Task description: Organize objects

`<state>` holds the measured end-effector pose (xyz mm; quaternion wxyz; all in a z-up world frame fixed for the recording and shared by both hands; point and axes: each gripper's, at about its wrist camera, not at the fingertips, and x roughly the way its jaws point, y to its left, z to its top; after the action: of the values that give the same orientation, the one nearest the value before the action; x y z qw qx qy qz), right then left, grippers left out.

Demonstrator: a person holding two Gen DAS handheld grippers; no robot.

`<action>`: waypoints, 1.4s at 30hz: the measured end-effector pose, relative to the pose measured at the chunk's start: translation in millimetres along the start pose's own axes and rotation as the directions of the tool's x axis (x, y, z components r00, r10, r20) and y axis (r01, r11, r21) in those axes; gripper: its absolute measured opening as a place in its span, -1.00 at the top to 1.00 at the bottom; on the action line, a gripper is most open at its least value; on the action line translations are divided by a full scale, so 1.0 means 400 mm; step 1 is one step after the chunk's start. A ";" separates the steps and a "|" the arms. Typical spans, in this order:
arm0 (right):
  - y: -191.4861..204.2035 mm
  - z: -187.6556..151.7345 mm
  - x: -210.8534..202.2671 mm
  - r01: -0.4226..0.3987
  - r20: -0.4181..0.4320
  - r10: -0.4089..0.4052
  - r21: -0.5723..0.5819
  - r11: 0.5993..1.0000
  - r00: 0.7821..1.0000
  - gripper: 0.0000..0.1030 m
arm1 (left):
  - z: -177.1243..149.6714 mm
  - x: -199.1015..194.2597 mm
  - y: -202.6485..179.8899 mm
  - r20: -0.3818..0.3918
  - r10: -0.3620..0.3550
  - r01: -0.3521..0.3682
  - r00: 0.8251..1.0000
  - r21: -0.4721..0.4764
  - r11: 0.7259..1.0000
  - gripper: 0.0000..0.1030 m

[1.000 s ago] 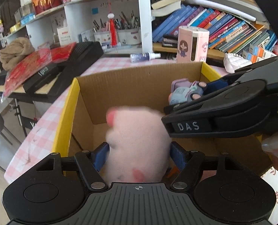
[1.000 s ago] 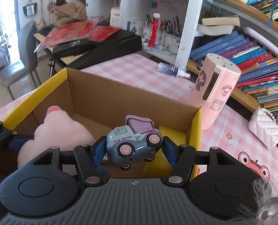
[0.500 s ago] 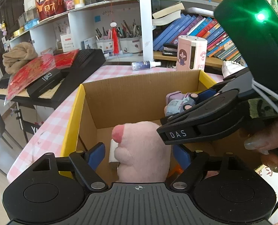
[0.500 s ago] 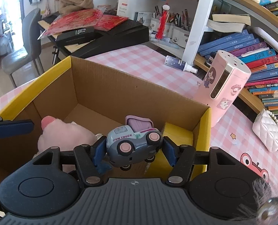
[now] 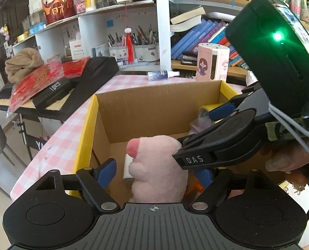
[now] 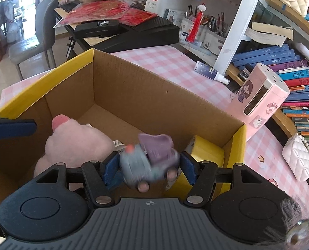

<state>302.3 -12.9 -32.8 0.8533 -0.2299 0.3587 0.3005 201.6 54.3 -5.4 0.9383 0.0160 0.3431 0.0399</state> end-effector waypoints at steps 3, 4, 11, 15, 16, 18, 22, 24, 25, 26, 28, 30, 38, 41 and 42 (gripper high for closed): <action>-0.005 -0.002 -0.017 0.002 0.018 -0.002 0.020 1.000 1.000 -0.30 | 0.003 -0.012 0.005 0.012 0.002 -0.001 1.000 -0.004 1.000 -0.70; -0.007 -0.003 -0.026 0.003 0.028 -0.003 0.028 1.000 1.000 -0.30 | 0.003 -0.017 0.007 0.019 0.002 -0.002 1.000 -0.006 1.000 -0.72; -0.018 -0.033 -0.129 0.030 0.137 -0.049 0.136 0.990 0.989 -0.38 | 0.002 -0.076 0.019 0.076 0.015 -0.013 0.997 -0.029 1.000 -0.81; -0.020 -0.068 -0.210 0.084 0.205 -0.131 0.221 0.972 0.970 -0.46 | -0.007 -0.119 0.026 0.115 0.039 -0.032 0.993 -0.058 0.998 -0.86; -0.019 -0.078 -0.232 0.103 0.218 -0.158 0.242 0.965 0.963 -0.47 | -0.010 -0.127 0.028 0.121 0.044 -0.036 0.992 -0.063 0.997 -0.87; -0.016 -0.100 -0.271 0.133 0.239 -0.202 0.278 0.951 0.950 -0.55 | -0.019 -0.151 0.031 0.140 0.049 -0.039 0.989 -0.073 0.997 -0.89; 0.000 -0.156 -0.336 0.195 0.243 -0.296 0.367 0.909 0.924 -0.64 | -0.049 -0.193 0.032 0.164 0.052 -0.041 0.985 -0.067 0.997 -0.94; 0.012 -0.185 -0.360 0.216 0.230 -0.330 0.411 0.886 0.916 -0.67 | -0.069 -0.213 0.032 0.163 0.050 -0.040 0.985 -0.066 0.997 -0.96; 0.020 -0.202 -0.370 0.227 0.220 -0.344 0.428 0.875 0.913 -0.68 | -0.080 -0.219 0.031 0.159 0.049 -0.039 0.986 -0.065 0.997 -0.97; 0.029 -0.215 -0.377 0.239 0.208 -0.359 0.445 0.863 0.910 -0.73 | -0.091 -0.226 0.029 0.151 0.047 -0.038 0.987 -0.063 0.997 -0.97; 0.050 -0.243 -0.395 0.258 0.183 -0.383 0.479 0.839 0.905 -0.74 | -0.110 -0.239 0.026 0.138 0.038 -0.030 0.990 -0.060 0.998 -0.98; 0.071 -0.270 -0.413 0.267 0.167 -0.395 0.503 0.822 0.903 -0.79 | -0.128 -0.252 0.026 0.122 0.019 -0.011 0.992 -0.061 0.998 -0.98; 0.158 -0.366 -0.467 0.311 0.098 -0.434 0.560 0.768 0.895 -0.90 | -0.190 -0.301 0.021 0.093 -0.022 0.026 0.995 -0.044 0.999 -0.99; 0.180 -0.399 -0.492 0.344 0.082 -0.465 0.564 0.751 0.882 -0.90 | -0.207 -0.314 0.021 0.084 -0.017 0.020 0.996 -0.042 0.999 -0.99; 0.186 -0.411 -0.501 0.353 0.077 -0.476 0.569 0.742 0.876 -0.92 | -0.214 -0.318 0.021 0.081 -0.016 0.020 0.997 -0.043 0.999 -0.99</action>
<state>61.5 -129.3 -0.3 0.9619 -0.0211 0.2724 0.0121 49.0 52.0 11.4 0.9518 -0.0058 0.3043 0.0381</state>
